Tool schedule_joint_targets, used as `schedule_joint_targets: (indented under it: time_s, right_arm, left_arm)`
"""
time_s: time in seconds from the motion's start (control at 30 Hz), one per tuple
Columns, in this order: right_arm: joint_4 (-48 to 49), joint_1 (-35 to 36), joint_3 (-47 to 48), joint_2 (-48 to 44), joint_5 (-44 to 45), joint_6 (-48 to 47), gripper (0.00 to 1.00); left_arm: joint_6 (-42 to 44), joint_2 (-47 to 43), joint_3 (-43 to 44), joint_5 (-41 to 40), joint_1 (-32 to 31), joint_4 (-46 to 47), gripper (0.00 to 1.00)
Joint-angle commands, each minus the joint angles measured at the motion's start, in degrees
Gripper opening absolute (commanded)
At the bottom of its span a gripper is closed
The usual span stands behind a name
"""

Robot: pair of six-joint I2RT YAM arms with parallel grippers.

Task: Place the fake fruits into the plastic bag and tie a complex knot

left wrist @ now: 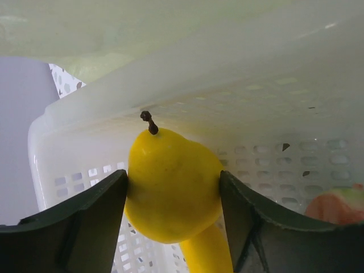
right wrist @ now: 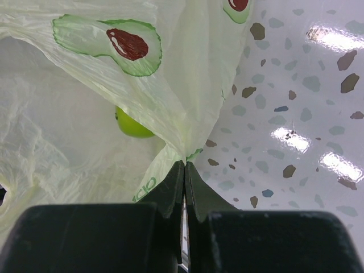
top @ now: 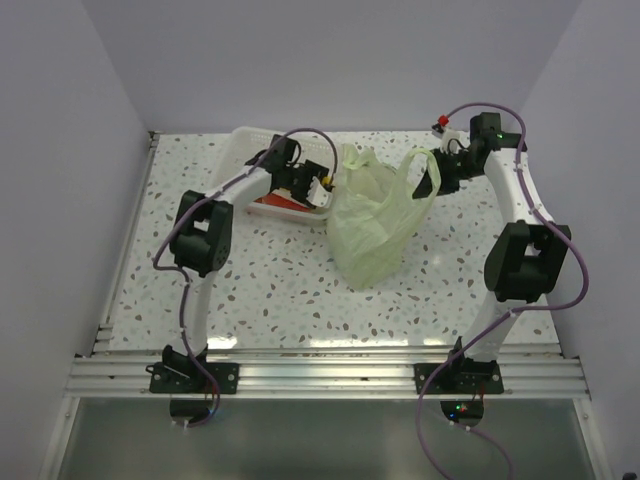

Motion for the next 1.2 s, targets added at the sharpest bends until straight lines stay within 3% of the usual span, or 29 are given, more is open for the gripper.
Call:
schedule_joint_targets:
  time_s: [0.0, 0.03, 0.17, 0.53, 0.73, 0.93, 1.03, 1.17]
  right_arm:
    - [-1.21, 0.14, 2.65, -0.54, -0.46, -1.01, 0.0]
    - [-1.21, 0.14, 2.48, -0.63, -0.55, -1.01, 0.0]
    - [-1.12, 0.14, 2.39, -0.72, -0.9, -1.01, 0.0]
    - [0.64, 0.14, 3.71, -1.42, -3.62, 2.06, 0.0]
    - [1.86, 0.67, 3.18, -1.95, -4.68, 3.11, 0.0]
    - [3.27, 1.29, 2.92, -2.83, -5.3, 4.61, 0.0]
    - [3.18, 1.38, 3.09, -3.18, -5.74, 4.79, 0.0]
    - [3.18, 1.46, 2.92, -3.62, -5.74, 4.79, 0.0]
  left_arm:
    - [-1.0, -0.07, 3.23, 1.42, -0.13, 0.2, 0.61]
    - [-1.88, -0.34, 3.32, 1.51, 0.14, 0.2, 0.55]
    - [-9.96, -3.41, 2.18, 3.69, 1.8, 2.39, 0.45]
    - [-42.81, -23.61, -1.78, 18.19, 6.73, 3.64, 0.39]
    - [-51.45, -33.82, -5.65, 30.85, 5.42, -1.37, 0.38]
    - [-55.67, -36.55, -6.62, 33.32, 0.33, -2.52, 0.36]
    - [-60.41, -35.94, -6.88, 31.67, -2.92, 1.51, 0.36]
    - [-69.46, -32.35, -6.53, 28.23, -5.31, 13.69, 0.39]
